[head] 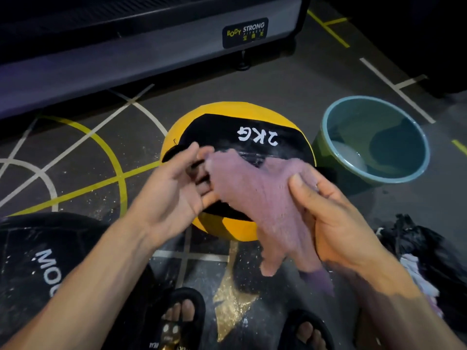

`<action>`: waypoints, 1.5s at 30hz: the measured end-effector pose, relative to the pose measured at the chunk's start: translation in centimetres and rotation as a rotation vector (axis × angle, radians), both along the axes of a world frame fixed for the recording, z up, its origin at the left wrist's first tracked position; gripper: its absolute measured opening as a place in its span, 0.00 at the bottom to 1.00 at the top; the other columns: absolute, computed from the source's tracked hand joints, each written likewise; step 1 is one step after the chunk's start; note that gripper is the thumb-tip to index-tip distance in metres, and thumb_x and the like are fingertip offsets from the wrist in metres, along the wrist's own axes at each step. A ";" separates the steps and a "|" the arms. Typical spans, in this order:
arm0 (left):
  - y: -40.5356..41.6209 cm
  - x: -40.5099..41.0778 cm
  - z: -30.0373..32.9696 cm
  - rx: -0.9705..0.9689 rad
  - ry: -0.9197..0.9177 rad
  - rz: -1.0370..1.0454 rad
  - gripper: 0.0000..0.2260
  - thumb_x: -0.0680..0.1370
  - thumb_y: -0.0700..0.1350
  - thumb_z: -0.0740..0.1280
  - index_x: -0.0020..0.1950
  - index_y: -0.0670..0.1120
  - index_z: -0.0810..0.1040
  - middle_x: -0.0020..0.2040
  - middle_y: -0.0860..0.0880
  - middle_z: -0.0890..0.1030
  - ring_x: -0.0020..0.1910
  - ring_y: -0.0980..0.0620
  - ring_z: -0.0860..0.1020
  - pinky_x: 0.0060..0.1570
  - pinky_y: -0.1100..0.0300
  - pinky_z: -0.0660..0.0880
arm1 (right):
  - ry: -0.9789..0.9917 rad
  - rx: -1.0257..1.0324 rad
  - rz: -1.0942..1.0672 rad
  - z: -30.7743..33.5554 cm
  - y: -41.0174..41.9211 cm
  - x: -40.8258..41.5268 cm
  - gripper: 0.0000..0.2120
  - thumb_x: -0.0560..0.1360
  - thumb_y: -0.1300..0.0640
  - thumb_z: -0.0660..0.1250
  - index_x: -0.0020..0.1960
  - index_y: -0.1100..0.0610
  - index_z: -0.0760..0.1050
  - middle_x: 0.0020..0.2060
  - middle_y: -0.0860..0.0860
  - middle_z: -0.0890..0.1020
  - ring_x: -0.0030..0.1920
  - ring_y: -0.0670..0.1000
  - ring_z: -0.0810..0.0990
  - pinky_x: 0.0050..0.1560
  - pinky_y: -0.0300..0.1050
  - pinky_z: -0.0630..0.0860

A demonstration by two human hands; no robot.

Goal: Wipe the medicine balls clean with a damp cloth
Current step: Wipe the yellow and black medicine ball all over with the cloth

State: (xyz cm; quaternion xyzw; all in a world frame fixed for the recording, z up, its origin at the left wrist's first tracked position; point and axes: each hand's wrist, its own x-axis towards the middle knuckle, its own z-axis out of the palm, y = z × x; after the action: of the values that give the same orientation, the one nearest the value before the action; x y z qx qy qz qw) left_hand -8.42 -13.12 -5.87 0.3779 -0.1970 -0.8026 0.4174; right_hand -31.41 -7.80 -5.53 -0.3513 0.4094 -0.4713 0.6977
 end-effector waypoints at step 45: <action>3.7 0.3 0.6 -0.678 -0.841 -0.463 0.08 0.81 0.49 0.68 0.50 0.47 0.85 0.45 0.50 0.86 0.45 0.52 0.83 0.47 0.56 0.79 | -0.372 0.315 0.274 -3.7 3.2 1.0 0.32 0.74 0.53 0.76 0.69 0.72 0.71 0.62 0.69 0.76 0.60 0.64 0.79 0.64 0.57 0.76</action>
State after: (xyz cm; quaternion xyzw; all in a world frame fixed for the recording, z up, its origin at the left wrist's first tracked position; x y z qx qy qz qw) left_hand -8.12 -9.42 -5.30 0.4565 -0.6687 -0.5461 0.2148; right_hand -30.37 -4.57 -9.28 -0.1981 0.2911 -0.3595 0.8642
